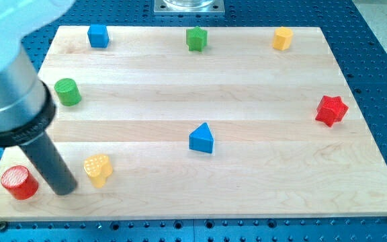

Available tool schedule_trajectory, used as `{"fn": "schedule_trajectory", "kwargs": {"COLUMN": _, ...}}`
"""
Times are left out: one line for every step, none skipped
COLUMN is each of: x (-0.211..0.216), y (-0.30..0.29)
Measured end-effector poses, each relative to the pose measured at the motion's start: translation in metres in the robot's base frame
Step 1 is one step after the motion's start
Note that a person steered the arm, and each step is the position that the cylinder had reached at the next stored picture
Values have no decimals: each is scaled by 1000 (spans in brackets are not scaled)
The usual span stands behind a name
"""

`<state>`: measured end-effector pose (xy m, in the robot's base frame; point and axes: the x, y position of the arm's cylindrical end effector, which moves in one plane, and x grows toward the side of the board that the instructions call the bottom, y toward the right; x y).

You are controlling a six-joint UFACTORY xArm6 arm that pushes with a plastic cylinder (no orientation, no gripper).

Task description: Push the heart diagonally to the triangle

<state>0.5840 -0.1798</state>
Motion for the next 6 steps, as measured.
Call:
{"fn": "schedule_trajectory", "kwargs": {"x": 0, "y": 8}}
{"fn": "schedule_trajectory", "kwargs": {"x": -4, "y": 9}}
{"fn": "schedule_trajectory", "kwargs": {"x": -11, "y": 10}}
{"fn": "schedule_trajectory", "kwargs": {"x": -16, "y": 23}}
{"fn": "schedule_trajectory", "kwargs": {"x": -14, "y": 81}}
{"fn": "schedule_trajectory", "kwargs": {"x": -13, "y": 50}}
